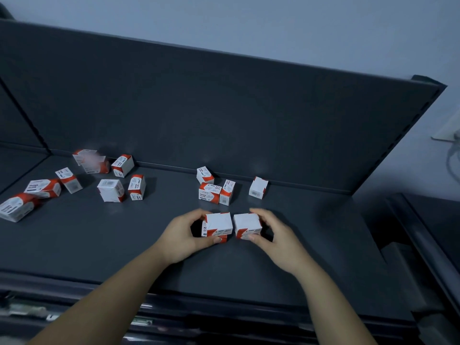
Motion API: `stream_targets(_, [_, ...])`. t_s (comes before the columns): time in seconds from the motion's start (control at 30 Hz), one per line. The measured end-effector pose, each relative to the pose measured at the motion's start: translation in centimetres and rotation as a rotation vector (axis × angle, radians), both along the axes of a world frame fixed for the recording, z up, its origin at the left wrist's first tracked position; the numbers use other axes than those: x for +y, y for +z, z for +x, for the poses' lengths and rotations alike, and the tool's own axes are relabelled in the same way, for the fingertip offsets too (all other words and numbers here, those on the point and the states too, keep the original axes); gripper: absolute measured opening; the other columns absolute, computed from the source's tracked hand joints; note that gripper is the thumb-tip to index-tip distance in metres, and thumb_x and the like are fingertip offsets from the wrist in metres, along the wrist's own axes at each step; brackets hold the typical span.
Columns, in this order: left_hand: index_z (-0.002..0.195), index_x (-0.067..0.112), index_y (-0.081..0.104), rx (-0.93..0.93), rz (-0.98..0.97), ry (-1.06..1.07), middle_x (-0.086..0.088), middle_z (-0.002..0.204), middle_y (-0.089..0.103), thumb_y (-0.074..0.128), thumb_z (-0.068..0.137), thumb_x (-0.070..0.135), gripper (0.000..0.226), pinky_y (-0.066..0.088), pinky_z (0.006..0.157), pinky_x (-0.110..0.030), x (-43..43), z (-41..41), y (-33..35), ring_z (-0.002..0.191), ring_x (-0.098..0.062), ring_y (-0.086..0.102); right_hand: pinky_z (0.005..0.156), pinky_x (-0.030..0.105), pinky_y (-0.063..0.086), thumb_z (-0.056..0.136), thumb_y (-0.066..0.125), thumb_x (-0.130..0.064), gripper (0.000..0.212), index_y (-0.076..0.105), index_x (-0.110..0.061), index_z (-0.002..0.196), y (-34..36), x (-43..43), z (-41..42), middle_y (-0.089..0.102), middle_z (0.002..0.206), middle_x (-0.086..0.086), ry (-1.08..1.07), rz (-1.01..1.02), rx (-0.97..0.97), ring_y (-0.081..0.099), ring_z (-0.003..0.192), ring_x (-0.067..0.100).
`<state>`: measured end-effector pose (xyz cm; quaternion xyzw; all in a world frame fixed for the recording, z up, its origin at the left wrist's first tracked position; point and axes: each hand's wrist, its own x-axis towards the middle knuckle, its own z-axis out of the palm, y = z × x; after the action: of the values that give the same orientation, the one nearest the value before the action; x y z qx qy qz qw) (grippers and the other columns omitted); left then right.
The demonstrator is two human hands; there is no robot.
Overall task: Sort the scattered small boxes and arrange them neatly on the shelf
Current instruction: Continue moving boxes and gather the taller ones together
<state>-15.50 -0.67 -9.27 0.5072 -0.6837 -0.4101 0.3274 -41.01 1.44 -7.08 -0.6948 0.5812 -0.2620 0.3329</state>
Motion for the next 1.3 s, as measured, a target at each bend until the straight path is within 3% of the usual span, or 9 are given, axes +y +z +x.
stream_targets(0.2, [0.109,0.031,0.066,-0.001,0.018,0.016,0.022,0.103,0.071,0.086,0.07,0.031,0.044,0.047,0.084,-0.01,-0.1,-0.2,0.0,0.098,0.005,0.064,0.081,0.001,0.039,0.077,0.082,-0.019,0.053,0.053,-0.044,0.114,-0.6,1.1,-0.5,0.062,0.107,-0.027,-0.14,-0.053,-0.059,0.053,0.1,-0.016])
stream_targets(0.33, [0.109,0.031,0.067,0.002,0.024,0.03,0.022,0.102,0.071,0.087,0.069,0.031,0.045,0.047,0.085,-0.011,-0.1,-0.1,-0.1,0.098,0.006,0.064,0.079,0.009,0.048,0.072,0.086,-0.026,0.054,0.054,-0.05,0.108,-0.4,1.8,-0.1,0.064,0.103,-0.025,-0.204,-0.107,-0.055,0.059,0.095,-0.008])
stream_targets(0.5, [0.109,0.026,0.07,0.107,0.048,0.054,0.018,0.101,0.073,0.088,0.069,0.023,0.044,0.048,0.086,-0.013,0.6,0.3,0.4,0.097,0.003,0.066,0.081,0.018,0.054,0.071,0.088,-0.022,0.05,0.064,-0.033,0.114,0.3,3.2,1.4,0.068,0.101,-0.025,-0.286,-0.115,-0.191,0.065,0.095,0.0])
stream_targets(0.6, [0.107,0.026,0.07,0.164,0.032,0.152,0.017,0.1,0.073,0.088,0.069,0.024,0.043,0.049,0.081,-0.012,1.0,1.9,0.9,0.095,0.003,0.067,0.082,0.018,0.054,0.071,0.087,-0.023,0.05,0.063,-0.036,0.113,1.1,3.9,2.9,0.068,0.101,-0.026,-0.284,-0.089,-0.213,0.065,0.095,-0.002])
stream_targets(0.83, [0.105,0.028,0.07,0.135,0.018,0.245,0.018,0.101,0.073,0.089,0.066,0.029,0.043,0.053,0.087,-0.022,3.3,12.4,3.4,0.096,0.003,0.066,0.077,0.013,0.052,0.075,0.084,-0.02,0.05,0.06,-0.047,0.109,3.3,4.3,12.8,0.068,0.102,-0.019,-0.184,-0.087,-0.249,0.064,0.095,-0.006])
stream_targets(1.13, [0.099,0.028,0.071,0.106,-0.035,0.384,0.018,0.097,0.074,0.089,0.065,0.031,0.039,0.054,0.086,-0.026,9.8,30.0,6.9,0.092,0.003,0.067,0.073,0.007,0.049,0.077,0.083,-0.017,0.052,0.061,-0.036,0.12,4.5,5.7,31.0,0.066,0.106,-0.016,-0.03,-0.085,-0.29,0.061,0.094,-0.012])
stream_targets(1.3, [0.099,0.025,0.071,0.1,-0.06,0.499,0.016,0.093,0.075,0.089,0.066,0.031,0.038,0.055,0.081,-0.025,13.5,38.6,7.7,0.087,0.003,0.068,0.073,0.011,0.051,0.077,0.082,-0.018,0.051,0.06,-0.039,0.119,4.7,6.7,40.6,0.066,0.107,-0.014,0.096,-0.072,-0.293,0.063,0.09,-0.009])
